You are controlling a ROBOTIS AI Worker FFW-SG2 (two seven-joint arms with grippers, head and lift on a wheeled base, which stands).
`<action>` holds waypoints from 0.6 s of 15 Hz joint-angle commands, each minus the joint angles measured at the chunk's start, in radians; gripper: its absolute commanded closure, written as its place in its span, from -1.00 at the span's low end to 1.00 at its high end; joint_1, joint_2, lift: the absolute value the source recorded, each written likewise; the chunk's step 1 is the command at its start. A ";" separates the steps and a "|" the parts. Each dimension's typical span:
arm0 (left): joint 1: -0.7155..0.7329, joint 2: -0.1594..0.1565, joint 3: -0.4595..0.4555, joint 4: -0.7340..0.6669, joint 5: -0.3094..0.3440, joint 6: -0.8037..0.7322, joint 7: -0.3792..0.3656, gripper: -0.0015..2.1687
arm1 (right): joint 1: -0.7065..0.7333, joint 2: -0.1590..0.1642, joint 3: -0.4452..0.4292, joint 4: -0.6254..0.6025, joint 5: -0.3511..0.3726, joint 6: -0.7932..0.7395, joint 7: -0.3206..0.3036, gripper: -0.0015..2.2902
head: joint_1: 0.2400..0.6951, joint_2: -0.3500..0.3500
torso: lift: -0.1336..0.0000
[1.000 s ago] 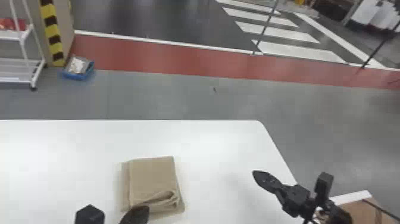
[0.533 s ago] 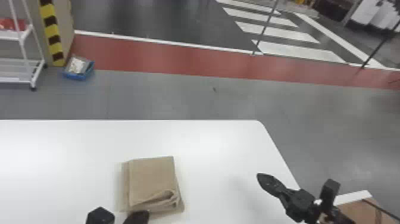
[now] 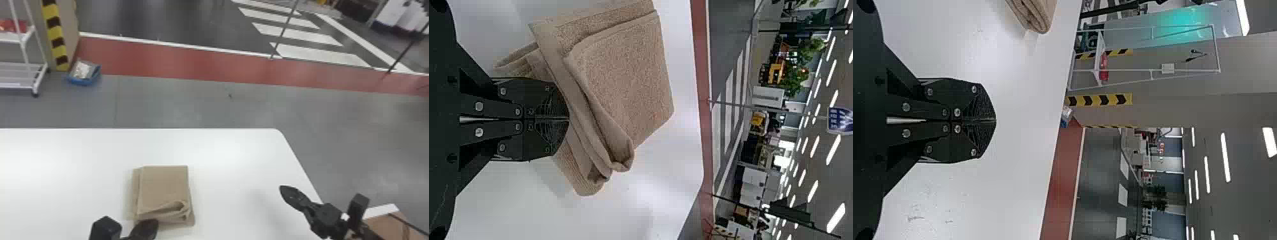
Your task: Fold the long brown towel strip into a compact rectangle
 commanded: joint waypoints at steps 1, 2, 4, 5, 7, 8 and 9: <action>0.070 0.035 0.036 -0.152 0.028 0.052 -0.013 0.50 | -0.012 -0.002 0.010 0.002 0.002 0.009 0.000 0.72 | 1.00 -1.00 | 1.00; 0.094 0.046 0.058 -0.203 0.039 0.061 -0.016 0.50 | -0.017 0.000 0.011 0.002 0.001 0.015 0.000 0.72 | 1.00 -1.00 | 1.00; 0.142 0.069 0.108 -0.307 0.069 0.068 -0.016 0.49 | -0.020 0.006 0.008 -0.003 -0.002 0.015 -0.002 0.68 | 1.00 -1.00 | 1.00; 0.160 0.069 0.125 -0.341 0.060 0.058 0.000 0.49 | -0.020 0.016 0.004 -0.015 -0.008 0.015 -0.002 0.66 | 1.00 -1.00 | 1.00; 0.179 0.071 0.174 -0.385 0.028 0.025 0.038 0.35 | -0.014 0.030 -0.004 -0.044 -0.024 0.021 0.000 0.66 | 1.00 -1.00 | 1.00; 0.179 0.069 0.200 -0.393 0.028 0.018 0.055 0.22 | -0.009 0.033 -0.005 -0.055 -0.041 0.025 0.000 0.66 | 1.00 -1.00 | 1.00; 0.179 0.069 0.232 -0.399 0.025 0.009 0.073 0.02 | -0.001 0.046 -0.010 -0.072 -0.053 0.021 0.000 0.65 | 1.00 -1.00 | 1.00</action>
